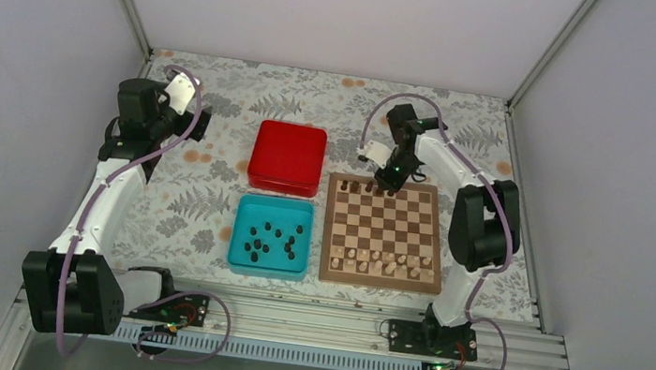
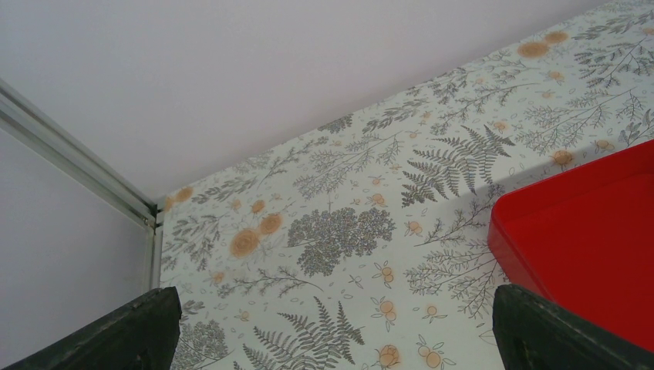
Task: Set up the chess pieces on the board
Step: Place the chess piece on the chessboard.
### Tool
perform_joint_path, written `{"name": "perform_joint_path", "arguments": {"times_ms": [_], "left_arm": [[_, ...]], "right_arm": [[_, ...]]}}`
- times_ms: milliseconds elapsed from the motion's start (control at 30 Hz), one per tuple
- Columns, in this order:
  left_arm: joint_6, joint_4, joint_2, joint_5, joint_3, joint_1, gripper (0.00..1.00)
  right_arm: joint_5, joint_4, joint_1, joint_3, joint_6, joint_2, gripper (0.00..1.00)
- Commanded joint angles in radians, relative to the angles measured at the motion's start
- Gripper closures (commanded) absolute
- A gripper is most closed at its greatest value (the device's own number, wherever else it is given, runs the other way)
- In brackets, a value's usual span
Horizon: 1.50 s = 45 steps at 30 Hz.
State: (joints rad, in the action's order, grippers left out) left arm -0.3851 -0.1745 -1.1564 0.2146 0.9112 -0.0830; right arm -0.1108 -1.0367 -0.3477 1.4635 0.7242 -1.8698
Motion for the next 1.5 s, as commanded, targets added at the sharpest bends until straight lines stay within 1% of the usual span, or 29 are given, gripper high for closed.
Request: {"name": "perform_joint_path", "arguments": {"times_ms": [0,1467], "left_arm": [[-0.011,0.006,0.005,0.015,0.003,-0.006,0.0],[-0.014,0.01,0.004,0.012,-0.003,-0.005,0.0]], "right_arm": [[-0.015,0.003,-0.014,-0.008,-0.014,-0.01,0.89],[0.019,0.028,-0.014,0.022,-0.013,-0.037,0.89]]}}
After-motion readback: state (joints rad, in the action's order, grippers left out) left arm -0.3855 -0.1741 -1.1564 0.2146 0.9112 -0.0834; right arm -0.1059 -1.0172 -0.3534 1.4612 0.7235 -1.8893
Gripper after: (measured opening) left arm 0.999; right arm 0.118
